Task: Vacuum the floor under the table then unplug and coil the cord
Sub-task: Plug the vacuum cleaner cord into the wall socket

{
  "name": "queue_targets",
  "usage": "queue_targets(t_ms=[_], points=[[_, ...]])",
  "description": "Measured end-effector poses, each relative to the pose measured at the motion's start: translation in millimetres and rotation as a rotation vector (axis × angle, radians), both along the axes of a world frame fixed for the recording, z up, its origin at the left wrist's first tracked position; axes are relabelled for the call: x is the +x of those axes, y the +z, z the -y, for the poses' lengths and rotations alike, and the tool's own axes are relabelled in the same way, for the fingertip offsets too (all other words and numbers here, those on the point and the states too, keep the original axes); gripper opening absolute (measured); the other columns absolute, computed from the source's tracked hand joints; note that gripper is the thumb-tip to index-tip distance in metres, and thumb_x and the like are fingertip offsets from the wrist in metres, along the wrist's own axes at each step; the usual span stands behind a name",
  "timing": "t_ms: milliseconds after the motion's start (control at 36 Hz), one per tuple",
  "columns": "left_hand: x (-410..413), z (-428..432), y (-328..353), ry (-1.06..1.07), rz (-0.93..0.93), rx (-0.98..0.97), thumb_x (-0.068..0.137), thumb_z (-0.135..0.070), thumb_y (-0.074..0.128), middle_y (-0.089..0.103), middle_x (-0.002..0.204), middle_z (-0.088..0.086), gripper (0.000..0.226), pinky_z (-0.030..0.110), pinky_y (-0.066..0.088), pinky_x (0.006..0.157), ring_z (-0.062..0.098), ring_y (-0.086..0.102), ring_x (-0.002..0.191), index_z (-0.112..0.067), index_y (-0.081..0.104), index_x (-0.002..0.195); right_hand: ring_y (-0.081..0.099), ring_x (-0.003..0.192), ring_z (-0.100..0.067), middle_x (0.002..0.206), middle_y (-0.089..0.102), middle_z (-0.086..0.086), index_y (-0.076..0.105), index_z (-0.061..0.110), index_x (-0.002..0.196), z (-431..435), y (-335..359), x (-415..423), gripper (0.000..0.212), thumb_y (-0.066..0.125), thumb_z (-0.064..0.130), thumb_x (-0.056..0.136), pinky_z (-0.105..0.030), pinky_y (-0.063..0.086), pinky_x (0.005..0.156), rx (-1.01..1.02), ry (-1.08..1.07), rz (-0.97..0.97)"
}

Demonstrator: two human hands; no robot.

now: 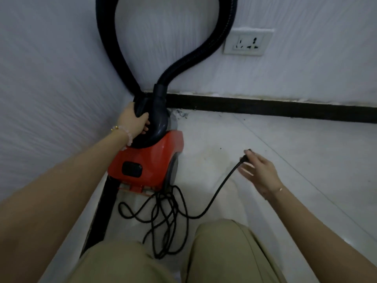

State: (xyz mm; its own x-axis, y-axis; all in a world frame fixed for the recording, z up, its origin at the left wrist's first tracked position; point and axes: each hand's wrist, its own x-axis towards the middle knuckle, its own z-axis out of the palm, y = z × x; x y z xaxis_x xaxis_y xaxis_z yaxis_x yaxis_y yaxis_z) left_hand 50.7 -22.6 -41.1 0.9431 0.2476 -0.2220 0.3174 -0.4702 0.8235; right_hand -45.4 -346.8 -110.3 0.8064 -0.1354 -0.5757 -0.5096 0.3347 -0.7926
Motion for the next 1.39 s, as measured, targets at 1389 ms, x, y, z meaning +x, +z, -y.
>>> queue_targets(t_ms=[1389], points=[[51.6,33.8,14.5,-0.176,-0.054,0.394,0.09,-0.026,0.05,0.058,0.07,0.004,0.014,0.028,0.044,0.053,0.02,0.056,0.059,-0.012,0.051,0.093,0.059,0.075,-0.011,0.089,0.064,-0.003,0.055,0.003,0.125,1.2,123.4,197.9,0.031,0.053,0.017,0.097,-0.026,0.05,0.068,-0.195,-0.014,0.077]])
